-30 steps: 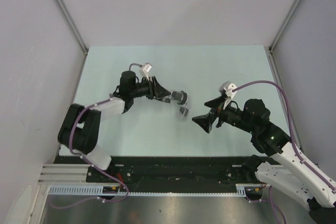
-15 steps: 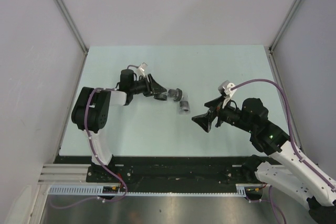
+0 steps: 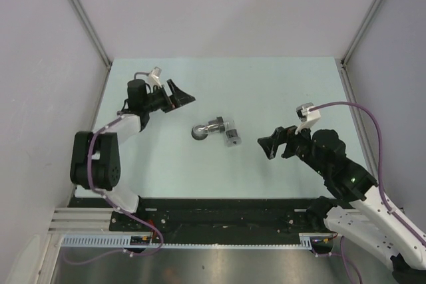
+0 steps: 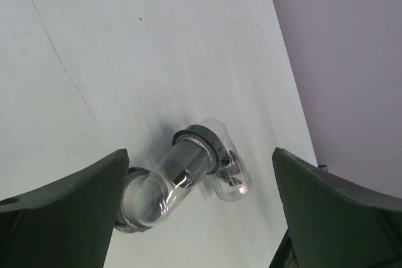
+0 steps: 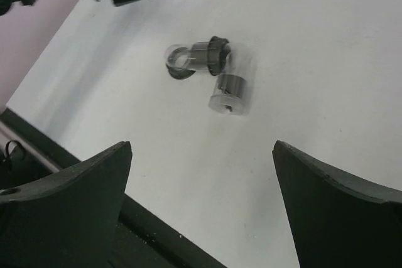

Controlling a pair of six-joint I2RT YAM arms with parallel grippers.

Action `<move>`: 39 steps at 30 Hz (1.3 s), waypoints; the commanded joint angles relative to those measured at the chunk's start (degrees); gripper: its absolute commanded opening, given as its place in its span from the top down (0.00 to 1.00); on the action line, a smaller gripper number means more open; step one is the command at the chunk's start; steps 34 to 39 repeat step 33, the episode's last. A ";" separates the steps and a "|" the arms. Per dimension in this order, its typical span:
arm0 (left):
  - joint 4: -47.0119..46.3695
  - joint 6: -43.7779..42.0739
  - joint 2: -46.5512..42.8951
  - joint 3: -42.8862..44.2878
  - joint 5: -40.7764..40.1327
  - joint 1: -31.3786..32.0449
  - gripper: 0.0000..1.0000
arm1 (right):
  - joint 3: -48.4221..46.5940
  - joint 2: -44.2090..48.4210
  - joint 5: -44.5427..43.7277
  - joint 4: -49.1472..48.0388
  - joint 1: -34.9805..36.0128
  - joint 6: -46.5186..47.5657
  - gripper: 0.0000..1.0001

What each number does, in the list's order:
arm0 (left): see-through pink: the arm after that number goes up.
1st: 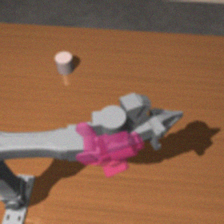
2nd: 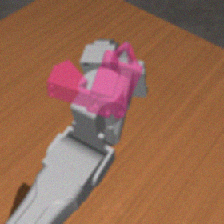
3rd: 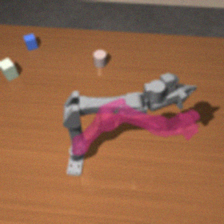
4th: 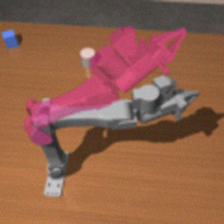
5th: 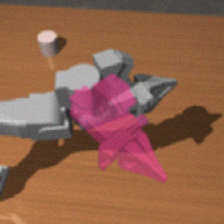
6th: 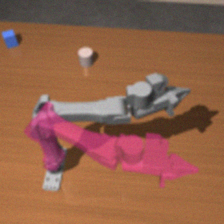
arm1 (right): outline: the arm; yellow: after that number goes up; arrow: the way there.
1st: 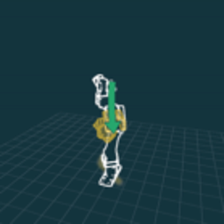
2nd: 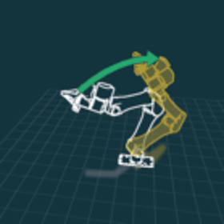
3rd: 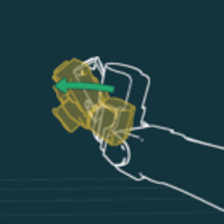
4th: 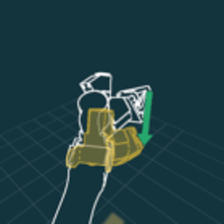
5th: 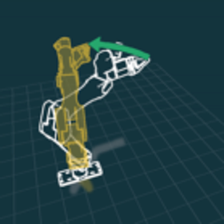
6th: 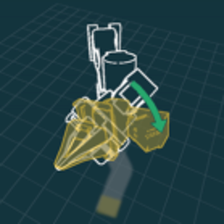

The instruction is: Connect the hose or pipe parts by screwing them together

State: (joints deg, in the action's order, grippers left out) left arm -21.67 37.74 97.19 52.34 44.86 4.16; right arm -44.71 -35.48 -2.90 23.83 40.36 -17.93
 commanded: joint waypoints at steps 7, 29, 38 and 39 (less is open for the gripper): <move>16.04 -13.56 -34.37 -7.75 -9.35 4.18 0.00 | -2.58 0.33 -11.34 4.55 -0.02 -5.44 0.00; 15.17 -17.17 -67.39 -24.30 -6.10 14.64 0.00 | -2.05 -1.96 -15.03 3.93 0.16 -3.86 0.00; 14.99 -17.43 -67.39 -24.13 -6.72 14.64 0.00 | -1.87 -1.69 -15.12 3.94 0.33 -4.21 0.00; 14.99 -17.43 -67.39 -24.13 -6.72 14.64 0.00 | -1.87 -1.69 -15.12 3.94 0.33 -4.21 0.00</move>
